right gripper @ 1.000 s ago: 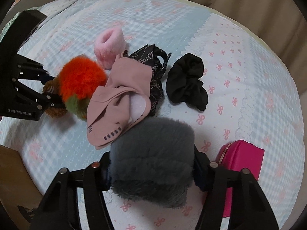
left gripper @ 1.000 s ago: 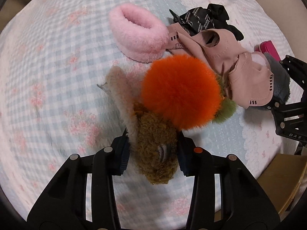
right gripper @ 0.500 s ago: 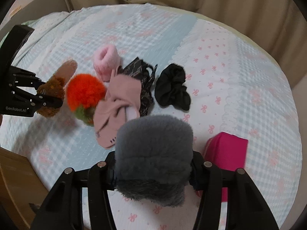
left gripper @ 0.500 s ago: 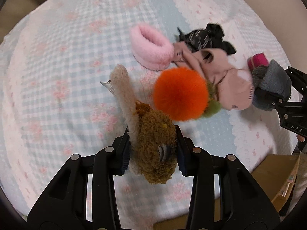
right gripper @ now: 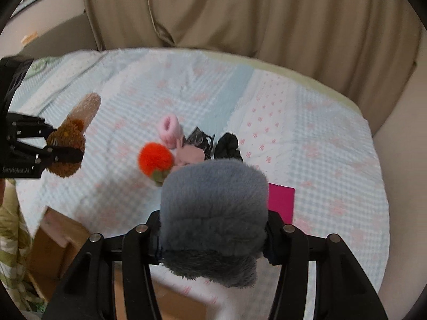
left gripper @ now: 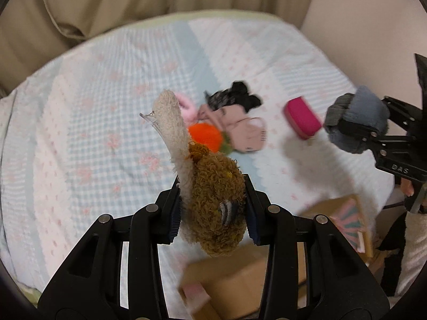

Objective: Organize soft objects
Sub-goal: 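Carry brown plush with left tool while right tool carries grey pouch into box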

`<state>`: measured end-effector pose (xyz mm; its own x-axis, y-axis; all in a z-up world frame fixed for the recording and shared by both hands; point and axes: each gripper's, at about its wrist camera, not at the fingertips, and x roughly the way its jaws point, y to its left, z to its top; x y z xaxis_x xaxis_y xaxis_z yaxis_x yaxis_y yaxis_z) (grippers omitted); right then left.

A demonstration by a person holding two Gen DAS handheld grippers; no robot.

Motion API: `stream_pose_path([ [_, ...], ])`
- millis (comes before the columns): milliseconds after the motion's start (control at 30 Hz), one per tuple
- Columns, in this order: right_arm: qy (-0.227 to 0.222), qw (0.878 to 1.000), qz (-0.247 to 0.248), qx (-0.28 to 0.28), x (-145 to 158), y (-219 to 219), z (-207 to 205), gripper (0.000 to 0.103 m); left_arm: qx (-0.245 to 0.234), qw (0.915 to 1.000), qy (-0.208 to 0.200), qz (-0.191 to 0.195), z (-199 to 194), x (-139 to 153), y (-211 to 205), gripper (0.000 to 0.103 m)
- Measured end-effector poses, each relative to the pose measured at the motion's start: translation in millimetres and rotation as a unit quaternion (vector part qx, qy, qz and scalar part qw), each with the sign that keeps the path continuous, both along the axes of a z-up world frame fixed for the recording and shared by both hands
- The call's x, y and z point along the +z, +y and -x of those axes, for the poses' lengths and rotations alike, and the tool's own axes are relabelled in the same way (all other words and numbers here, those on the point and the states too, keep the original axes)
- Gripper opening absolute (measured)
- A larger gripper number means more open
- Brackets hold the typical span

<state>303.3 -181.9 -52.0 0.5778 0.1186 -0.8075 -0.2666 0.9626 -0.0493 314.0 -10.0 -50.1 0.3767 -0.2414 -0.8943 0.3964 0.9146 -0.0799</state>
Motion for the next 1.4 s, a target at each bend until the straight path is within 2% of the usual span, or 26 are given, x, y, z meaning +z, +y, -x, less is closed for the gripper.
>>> stream_pose_path([
  [100,-0.013,1.000,-0.008,-0.007,22,1,25,0.050,-0.005,0.9995,-0.025,0.019,35,31,2,0.036],
  [267,-0.027,0.999,-0.018,-0.003,48,11,74,0.050,-0.018,0.9984,-0.048,0.025,91,57,2,0.036],
  [433,-0.035,0.999,-0.014,0.018,55,26,125,0.050,-0.031,0.9975,-0.056,0.030,149,59,3,0.036],
  [567,-0.034,0.999,-0.010,0.035,49,37,154,0.050,-0.040,0.9979,-0.041,0.031,181,41,0,0.036],
  [700,-0.024,0.998,-0.006,0.052,32,49,176,0.050,-0.049,0.9980,-0.026,0.032,202,19,-4,0.036],
  [867,0.011,0.998,-0.001,0.067,-6,60,183,0.050,-0.059,0.9978,-0.002,0.029,215,-8,-13,0.036],
  [1200,0.080,0.994,0.022,0.071,-78,66,175,0.050,-0.066,0.9965,0.051,-0.005,217,-70,-24,0.036],
  [1400,0.098,0.990,0.053,0.087,-109,72,174,0.050,-0.069,0.9945,0.075,-0.021,211,-99,-28,0.036],
])
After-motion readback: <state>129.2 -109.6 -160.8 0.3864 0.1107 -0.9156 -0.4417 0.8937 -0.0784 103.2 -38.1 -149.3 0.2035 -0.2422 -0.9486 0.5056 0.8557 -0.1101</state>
